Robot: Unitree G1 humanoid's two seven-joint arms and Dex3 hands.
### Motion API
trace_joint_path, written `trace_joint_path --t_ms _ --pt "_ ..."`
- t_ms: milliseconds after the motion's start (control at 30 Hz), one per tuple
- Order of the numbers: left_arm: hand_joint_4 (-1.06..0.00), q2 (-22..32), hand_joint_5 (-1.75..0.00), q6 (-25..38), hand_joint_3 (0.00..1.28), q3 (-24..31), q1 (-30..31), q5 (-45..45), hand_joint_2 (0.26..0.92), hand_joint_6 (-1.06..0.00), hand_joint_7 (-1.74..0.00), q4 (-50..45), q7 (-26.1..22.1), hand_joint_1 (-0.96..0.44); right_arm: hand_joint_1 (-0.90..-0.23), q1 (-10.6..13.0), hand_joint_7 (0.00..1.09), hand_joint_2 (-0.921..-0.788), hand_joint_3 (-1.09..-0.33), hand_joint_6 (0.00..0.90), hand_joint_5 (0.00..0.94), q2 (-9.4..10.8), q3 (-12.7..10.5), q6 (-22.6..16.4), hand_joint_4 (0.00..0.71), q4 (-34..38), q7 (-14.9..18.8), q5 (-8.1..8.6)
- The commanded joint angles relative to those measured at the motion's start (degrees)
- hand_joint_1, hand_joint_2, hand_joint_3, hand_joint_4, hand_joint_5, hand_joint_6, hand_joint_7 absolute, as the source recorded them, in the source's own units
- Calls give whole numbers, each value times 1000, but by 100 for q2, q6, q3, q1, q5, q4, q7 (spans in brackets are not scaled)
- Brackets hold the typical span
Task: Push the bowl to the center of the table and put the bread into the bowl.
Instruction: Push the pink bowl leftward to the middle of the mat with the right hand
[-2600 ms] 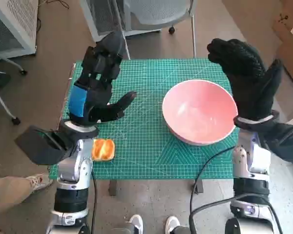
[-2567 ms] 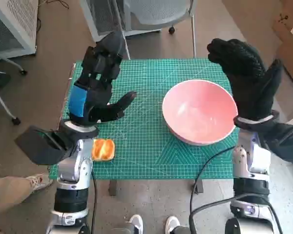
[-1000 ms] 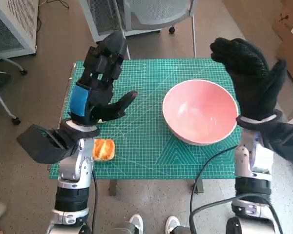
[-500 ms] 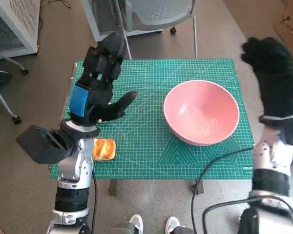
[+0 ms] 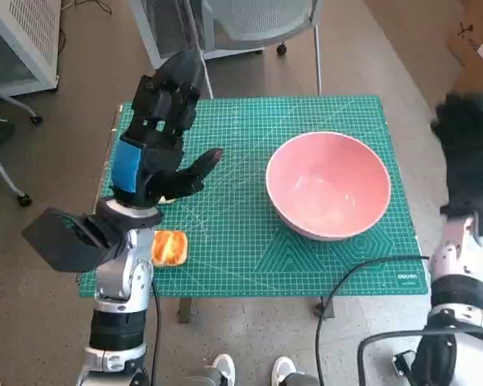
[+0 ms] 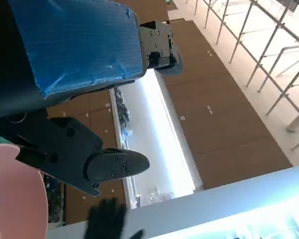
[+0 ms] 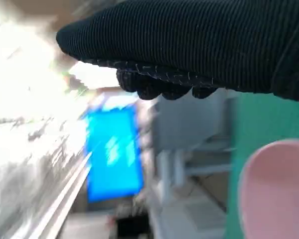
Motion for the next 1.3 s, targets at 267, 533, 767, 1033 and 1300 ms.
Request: trace_joint_path --t_ms 267,533,767,1033,1300 --pt "-65 -17 -100 78 510 47 159 -54 735 1 -571 -185 81 -273 -605 276 16 -921 -793 280 2 307 -105 805 142 329 -211 -124" --pt "-66 -7 -101 86 510 55 224 5 734 1 -572 -276 146 -272 -591 255 14 -921 -793 279 3 705 -154 1081 144 334 -351 -107" --pt "-67 33 -102 103 510 65 297 34 734 1 -579 -373 185 -263 -576 209 28 -921 -777 311 6 1059 -58 1051 152 310 -363 -223" --pt "-64 102 -101 147 511 88 399 55 734 1 -582 -523 218 -246 -589 95 25 -921 -789 311 16 1319 115 1035 182 305 -453 -493" --pt "-65 177 -101 132 508 125 526 99 731 1 -553 -648 231 -248 -591 -81 28 -921 -787 323 22 1550 146 1078 212 278 -431 -561"
